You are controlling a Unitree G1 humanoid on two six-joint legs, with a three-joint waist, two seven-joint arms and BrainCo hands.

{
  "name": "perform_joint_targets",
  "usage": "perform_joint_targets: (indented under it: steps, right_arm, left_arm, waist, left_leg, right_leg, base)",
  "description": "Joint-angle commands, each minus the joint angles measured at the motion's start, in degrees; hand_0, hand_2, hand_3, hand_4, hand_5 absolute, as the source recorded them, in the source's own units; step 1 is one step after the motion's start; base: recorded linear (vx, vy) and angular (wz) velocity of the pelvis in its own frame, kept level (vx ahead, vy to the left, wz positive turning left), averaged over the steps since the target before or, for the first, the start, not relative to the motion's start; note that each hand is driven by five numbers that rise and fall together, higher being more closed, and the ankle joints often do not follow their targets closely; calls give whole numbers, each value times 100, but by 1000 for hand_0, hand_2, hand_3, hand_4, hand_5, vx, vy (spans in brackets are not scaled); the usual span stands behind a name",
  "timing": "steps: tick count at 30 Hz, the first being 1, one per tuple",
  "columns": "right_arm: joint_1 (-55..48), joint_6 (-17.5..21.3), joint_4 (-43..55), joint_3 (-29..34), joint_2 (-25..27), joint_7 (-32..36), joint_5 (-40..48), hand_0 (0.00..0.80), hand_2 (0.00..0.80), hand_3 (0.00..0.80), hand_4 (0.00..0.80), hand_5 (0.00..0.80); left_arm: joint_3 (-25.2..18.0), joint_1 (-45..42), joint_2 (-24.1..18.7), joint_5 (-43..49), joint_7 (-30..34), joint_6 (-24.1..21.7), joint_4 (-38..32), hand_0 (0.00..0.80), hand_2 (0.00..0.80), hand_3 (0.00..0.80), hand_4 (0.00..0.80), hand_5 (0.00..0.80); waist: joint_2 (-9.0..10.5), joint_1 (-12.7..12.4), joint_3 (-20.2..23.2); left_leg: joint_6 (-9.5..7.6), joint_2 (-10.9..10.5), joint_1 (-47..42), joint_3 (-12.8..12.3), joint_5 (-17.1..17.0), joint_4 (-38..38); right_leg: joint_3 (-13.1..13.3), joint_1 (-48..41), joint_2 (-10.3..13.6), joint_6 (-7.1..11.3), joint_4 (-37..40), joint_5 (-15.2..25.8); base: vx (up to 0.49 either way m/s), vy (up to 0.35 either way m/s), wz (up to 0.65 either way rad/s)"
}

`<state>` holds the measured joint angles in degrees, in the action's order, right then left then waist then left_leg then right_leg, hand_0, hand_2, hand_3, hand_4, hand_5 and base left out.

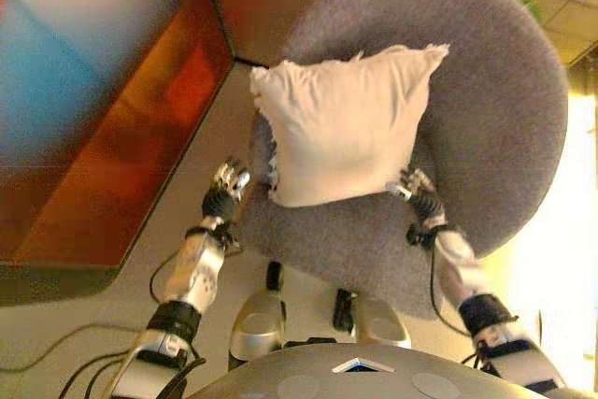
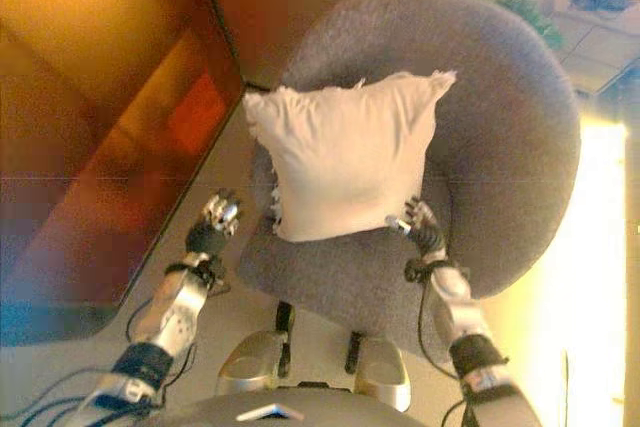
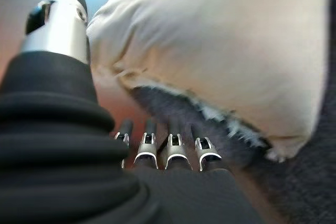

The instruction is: Pick up the cushion and take it to the sofa

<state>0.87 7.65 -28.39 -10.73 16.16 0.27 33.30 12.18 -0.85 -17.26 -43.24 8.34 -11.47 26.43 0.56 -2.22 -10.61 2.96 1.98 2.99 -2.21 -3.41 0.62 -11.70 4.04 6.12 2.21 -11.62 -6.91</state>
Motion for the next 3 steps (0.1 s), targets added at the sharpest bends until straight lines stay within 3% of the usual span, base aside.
perform_joint_targets:
  steps: [1, 3]
  right_arm:
    - [-165, 422, 416, -25, -89, 323, 359, 0, 0, 0, 0, 0]
    - [-392, 417, 423, -19, -232, 443, 556, 0, 0, 0, 0, 0]
  left_arm:
    - [-143, -155, 0, 239, 306, -137, -74, 0, 0, 0, 0, 0]
    - [-140, -375, 33, 170, 382, -118, -92, 0, 0, 0, 0, 0]
  waist:
    - [135, 162, 379]
    - [108, 222, 427]
  left_leg:
    - [-163, -172, 0, -209, 373, 423]
    - [-178, -166, -66, -266, 374, 375]
  right_leg:
    - [191, -351, -22, 89, 912, 804]
    - [227, -392, -49, 85, 962, 823]
  base:
    - [28, 55, -21]
    - [18, 48, -12]
